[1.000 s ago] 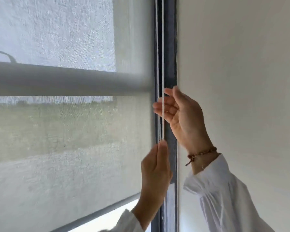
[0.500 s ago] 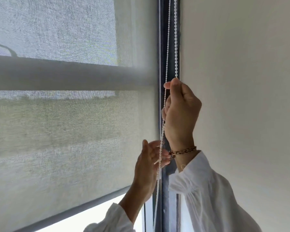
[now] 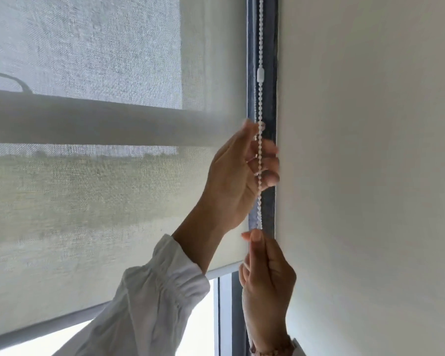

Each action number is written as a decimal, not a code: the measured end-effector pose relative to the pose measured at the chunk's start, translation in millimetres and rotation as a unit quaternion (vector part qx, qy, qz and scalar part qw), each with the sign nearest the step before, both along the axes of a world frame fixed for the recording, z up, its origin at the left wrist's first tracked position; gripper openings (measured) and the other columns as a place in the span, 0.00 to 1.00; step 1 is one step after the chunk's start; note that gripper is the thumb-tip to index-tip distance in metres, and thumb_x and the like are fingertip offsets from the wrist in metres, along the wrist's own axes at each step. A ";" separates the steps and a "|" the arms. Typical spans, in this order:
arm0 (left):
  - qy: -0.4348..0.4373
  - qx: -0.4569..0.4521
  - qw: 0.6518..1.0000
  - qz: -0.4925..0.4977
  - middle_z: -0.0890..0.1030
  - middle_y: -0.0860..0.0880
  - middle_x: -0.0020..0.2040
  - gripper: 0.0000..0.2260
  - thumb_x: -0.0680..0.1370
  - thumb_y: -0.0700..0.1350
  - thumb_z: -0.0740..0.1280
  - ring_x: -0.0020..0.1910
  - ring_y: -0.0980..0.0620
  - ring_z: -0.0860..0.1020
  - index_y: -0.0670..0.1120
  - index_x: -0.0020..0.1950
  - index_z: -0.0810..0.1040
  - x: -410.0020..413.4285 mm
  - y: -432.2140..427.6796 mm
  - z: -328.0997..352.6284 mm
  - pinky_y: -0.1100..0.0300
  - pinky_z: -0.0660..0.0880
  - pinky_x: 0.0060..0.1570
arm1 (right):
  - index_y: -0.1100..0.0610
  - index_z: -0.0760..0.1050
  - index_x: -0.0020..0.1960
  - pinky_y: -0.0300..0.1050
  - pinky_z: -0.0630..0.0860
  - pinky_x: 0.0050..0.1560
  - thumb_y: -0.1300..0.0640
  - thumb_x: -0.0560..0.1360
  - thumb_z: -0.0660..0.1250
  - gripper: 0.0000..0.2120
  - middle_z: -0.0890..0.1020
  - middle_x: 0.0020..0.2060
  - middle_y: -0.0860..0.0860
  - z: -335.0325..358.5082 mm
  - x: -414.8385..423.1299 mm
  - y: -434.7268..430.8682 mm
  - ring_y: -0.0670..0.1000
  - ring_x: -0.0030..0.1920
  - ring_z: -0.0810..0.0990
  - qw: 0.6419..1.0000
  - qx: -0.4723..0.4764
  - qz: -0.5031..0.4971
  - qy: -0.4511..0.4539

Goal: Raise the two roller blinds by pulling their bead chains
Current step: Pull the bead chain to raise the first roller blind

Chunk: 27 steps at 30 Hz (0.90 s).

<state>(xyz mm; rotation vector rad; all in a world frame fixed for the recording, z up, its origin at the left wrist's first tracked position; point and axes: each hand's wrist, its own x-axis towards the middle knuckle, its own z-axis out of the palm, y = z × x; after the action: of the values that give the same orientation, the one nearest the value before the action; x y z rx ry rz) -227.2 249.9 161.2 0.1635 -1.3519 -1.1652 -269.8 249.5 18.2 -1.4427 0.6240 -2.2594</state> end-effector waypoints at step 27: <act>-0.082 0.043 0.977 0.190 0.62 0.55 0.21 0.15 0.74 0.56 0.58 0.19 0.57 0.58 0.50 0.30 0.70 -2.6 -6.8 -149.1 0.66 0.56 0.21 | 0.57 0.76 0.43 0.32 0.53 0.18 0.56 0.79 0.57 0.12 0.63 0.17 0.44 151.6 -25.0 5.4 0.41 0.17 0.56 0.958 0.030 0.281 -0.054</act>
<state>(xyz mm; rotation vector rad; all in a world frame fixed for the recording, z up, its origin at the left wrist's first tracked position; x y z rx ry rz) -229.8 243.1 12.1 0.5672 -1.3396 -0.8996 -294.8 254.9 169.8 -1.2578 0.2040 -1.8344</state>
